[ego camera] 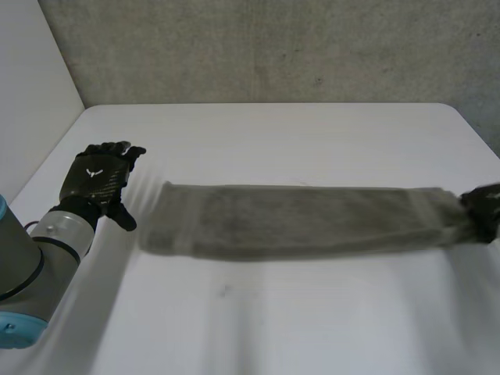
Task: Fold the towel.
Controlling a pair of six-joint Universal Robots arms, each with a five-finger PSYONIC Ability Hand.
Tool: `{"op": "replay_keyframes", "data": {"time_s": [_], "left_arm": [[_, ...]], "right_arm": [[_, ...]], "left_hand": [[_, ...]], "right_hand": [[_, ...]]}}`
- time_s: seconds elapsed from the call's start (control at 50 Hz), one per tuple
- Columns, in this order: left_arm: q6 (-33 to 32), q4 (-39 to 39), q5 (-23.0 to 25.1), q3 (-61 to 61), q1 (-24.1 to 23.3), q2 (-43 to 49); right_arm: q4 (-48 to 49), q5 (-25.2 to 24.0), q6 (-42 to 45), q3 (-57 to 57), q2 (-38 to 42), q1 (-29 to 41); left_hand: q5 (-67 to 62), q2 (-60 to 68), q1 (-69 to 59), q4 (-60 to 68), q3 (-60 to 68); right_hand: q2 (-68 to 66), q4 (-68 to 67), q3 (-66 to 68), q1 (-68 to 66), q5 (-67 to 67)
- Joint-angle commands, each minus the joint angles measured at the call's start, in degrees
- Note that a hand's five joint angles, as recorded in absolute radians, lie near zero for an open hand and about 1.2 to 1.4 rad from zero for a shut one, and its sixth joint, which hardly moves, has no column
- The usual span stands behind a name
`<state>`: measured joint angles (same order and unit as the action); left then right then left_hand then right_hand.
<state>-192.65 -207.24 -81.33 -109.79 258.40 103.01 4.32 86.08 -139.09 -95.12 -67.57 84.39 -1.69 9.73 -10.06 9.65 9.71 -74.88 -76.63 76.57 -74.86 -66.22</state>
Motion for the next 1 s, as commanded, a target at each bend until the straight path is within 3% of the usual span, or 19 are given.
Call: {"op": "replay_keyframes", "data": {"time_s": [0.02, 0.1, 0.14, 0.16, 0.2, 0.22, 0.26, 0.42, 0.62, 0.64, 0.66, 0.68, 0.7, 0.76, 0.86, 1.0], "left_arm": [[0.0, 0.0, 0.0, -0.4, 0.0, -0.3], [0.1, 0.0, -0.1, -0.4, -0.1, -0.6], [0.1, 0.0, -0.1, -0.4, -0.1, -0.6], [0.1, 0.0, -0.1, -0.4, -0.1, -0.6], [0.0, 0.0, 0.0, -0.4, 0.0, -0.6], [0.0, 0.0, 0.0, -0.4, 0.0, -0.6], [0.0, -0.1, 0.0, -0.5, 0.0, -0.6], [0.1, -0.1, 0.0, -0.5, 0.1, -0.5], [0.0, -0.1, 0.0, -0.7, 0.1, -0.3], [0.0, -0.1, 0.0, -0.7, 0.1, -0.3], [0.0, -0.1, 0.0, -0.7, 0.1, -0.3], [0.0, -0.1, 0.0, -0.7, 0.1, -0.3], [0.0, -0.1, 0.0, -0.8, 0.0, -0.3], [0.0, -0.1, 0.0, -0.8, 0.0, -0.3], [0.0, -0.1, 0.0, -0.8, 0.0, -0.3], [0.0, -0.2, 0.0, -0.8, -0.4, -0.3]], "right_arm": [[-0.9, 4.2, 7.5, 8.1, -4.2, 1.2], [-3.2, 5.7, 7.0, 16.9, -2.5, 17.1], [-4.1, 8.4, 7.2, 23.7, 2.3, 27.8], [-4.1, 8.4, 7.2, 23.8, 2.4, 27.8], [-4.3, 10.9, 7.5, 30.6, 7.5, 38.7], [-4.3, 10.9, 7.5, 30.6, 7.5, 38.7], [-4.1, 11.7, 7.4, 36.5, 14.2, 46.8], [-4.1, 8.9, 7.2, 44.6, 27.0, 58.2], [-4.9, 2.5, 6.6, 43.4, 30.7, 60.7], [-4.8, 2.2, 6.1, 42.1, 29.5, 60.5], [-4.8, 2.2, 6.1, 42.1, 29.5, 60.5], [-4.4, 2.3, 5.0, 40.3, 27.2, 60.0], [-4.0, 2.3, 2.4, 37.8, 23.2, 59.6], [-3.8, 2.1, -1.4, 34.9, 19.2, 58.3], [-2.9, 0.8, -17.1, 21.4, 6.3, 48.3], [-4.3, -0.6, -20.4, 9.2, 1.9, 37.9]], "left_hand": [[1.5, 0.5, -0.2, 0.6, 0.5], [1.5, 0.5, -0.2, 0.6, 0.5], [1.5, 0.5, -0.2, 0.6, 0.5], [1.5, 0.5, -0.2, 0.6, 0.5], [1.5, 0.5, -0.2, 0.6, 0.5], [1.5, 0.5, -0.2, 0.6, 0.5], [1.5, 0.5, -0.2, 0.6, 0.5], [1.5, 0.5, -0.2, 0.6, 0.5], [1.5, 0.5, -0.2, 0.6, 0.5], [1.6, 0.3, 0.0, 0.4, 0.3], [1.6, 0.3, 0.0, 0.4, 0.3], [1.6, 0.3, 0.0, 0.4, 0.3], [1.6, 0.3, 0.0, 0.4, 0.3], [1.5, 0.5, -0.2, 0.6, 0.5], [1.5, 0.5, -0.2, 0.6, 0.5], [1.6, 0.3, 0.0, 0.4, 0.3]], "right_hand": [[-5.1, -3.4, 3.4, -5.1, -3.8], [-5.1, -3.4, 3.4, -5.1, -3.8], [-5.1, -3.4, 3.4, -5.1, -3.8], [-5.1, -3.4, 3.4, -5.1, -3.8], [-5.1, -3.4, 3.4, -5.1, -3.8], [-5.1, -3.4, 3.4, -5.1, -3.8], [-5.1, -3.4, 3.4, -5.1, -3.8], [-5.1, -3.4, 3.4, -5.1, -3.8], [-5.1, -3.4, 3.4, -5.1, -3.8], [13.3, 15.1, -15.0, 13.3, 14.6], [13.5, 15.2, -15.2, 13.5, 14.8], [49.8, 51.5, -51.5, 49.8, 51.1], [64.9, 66.6, -66.6, 64.9, 66.2], [64.9, 66.6, -66.6, 64.9, 66.2], [64.9, 66.6, -66.6, 64.9, 66.2], [64.9, 66.6, -66.6, 64.9, 66.2]]}}
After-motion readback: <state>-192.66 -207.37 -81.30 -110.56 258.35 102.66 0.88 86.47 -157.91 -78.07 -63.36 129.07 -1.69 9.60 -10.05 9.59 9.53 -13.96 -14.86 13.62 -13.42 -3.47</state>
